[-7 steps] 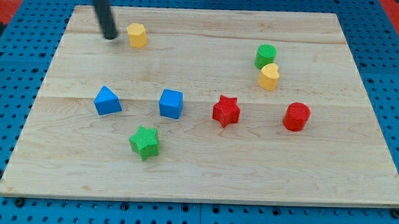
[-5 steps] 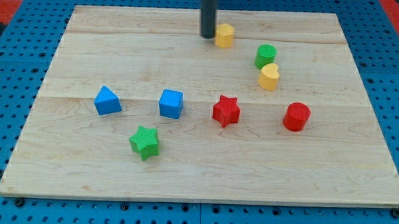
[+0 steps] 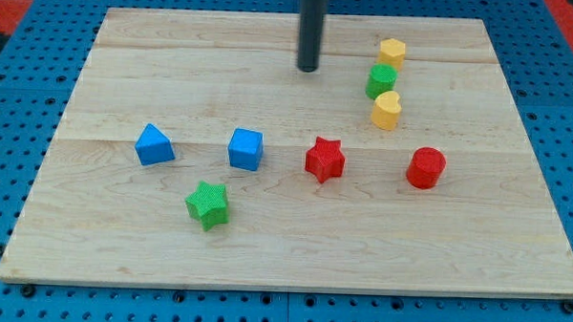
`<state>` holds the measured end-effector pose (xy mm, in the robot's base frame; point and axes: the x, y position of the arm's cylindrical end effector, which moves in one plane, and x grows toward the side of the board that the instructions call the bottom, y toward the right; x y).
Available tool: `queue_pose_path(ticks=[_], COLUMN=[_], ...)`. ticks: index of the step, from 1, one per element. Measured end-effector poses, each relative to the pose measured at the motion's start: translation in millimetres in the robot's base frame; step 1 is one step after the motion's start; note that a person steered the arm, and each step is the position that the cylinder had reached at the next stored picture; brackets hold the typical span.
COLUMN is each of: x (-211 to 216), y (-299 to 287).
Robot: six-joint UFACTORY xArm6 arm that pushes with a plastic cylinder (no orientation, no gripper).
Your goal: Push the green star into the blue triangle
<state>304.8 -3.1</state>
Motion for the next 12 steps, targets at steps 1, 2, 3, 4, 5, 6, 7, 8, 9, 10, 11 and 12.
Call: queue_pose_path(ticks=[1, 2, 3, 4, 5, 6, 7, 8, 9, 10, 11, 12], x=[26, 66, 157, 253, 311, 314, 307, 300, 277, 250, 241, 223], y=[-99, -217, -254, -244, -161, -145, -83, -12, -39, -58, -104, -187])
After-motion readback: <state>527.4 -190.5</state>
